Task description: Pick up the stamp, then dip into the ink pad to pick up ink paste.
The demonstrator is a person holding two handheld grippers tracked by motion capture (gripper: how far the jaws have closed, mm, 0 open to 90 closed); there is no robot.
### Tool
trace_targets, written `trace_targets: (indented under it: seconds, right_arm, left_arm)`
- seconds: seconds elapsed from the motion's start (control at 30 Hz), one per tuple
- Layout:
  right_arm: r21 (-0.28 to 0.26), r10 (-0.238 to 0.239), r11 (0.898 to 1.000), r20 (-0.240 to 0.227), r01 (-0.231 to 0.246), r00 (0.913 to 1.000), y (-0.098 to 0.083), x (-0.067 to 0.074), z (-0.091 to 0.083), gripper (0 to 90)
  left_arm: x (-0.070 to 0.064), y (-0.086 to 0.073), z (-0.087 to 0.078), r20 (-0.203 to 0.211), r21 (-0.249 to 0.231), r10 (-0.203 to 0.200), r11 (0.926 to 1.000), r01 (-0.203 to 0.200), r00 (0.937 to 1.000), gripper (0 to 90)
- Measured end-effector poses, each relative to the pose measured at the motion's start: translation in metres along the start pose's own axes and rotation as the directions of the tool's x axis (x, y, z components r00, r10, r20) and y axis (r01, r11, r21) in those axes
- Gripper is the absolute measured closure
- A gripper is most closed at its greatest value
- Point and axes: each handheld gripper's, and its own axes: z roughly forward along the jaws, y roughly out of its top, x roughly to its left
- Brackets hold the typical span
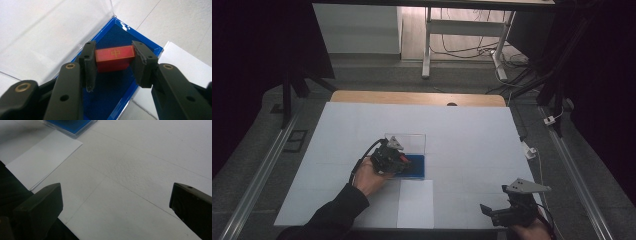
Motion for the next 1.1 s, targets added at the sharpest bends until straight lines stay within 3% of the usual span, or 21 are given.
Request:
trace_targets:
  seconds: [0.33, 0.5, 0.7, 1.1]
  right_arm:
    - [-0.007, 0.0, 1.0, -0.004, 0.0, 1.0, 0.0, 0.0, -0.001, 0.0]
    - [-0.004, -0.004, 1.0, -0.007, 0.004, 1.0, 0.0, 0.0, 0.001, 0.0]
    - [-0.006, -0.005, 1.0, -0.006, 0.005, 1.0, 0.0, 0.0, 0.0, 0.0]
    - [-0.005, -0.008, 1.0, -0.006, 0.008, 0.9999, 0.0, 0.001, 0.0, 0.0]
  left_arm:
    - [0.0, 0.003, -0.012, 0.016, -0.042, -0.015, 0.999, 0.016, 0.9998, 57.7]
    - [0.001, 0.003, -0.014, 0.018, -0.041, -0.013, 0.999, 0.014, 0.9998, 57.7]
    - [0.001, 0.002, -0.01, 0.012, -0.02, 0.019, 0.9996, -0.019, 0.9997, 57.7]
    - [0.011, -0.006, 0.001, -0.001, 0.036, 0.001, 0.9993, -0.001, 1.0, 57.7]
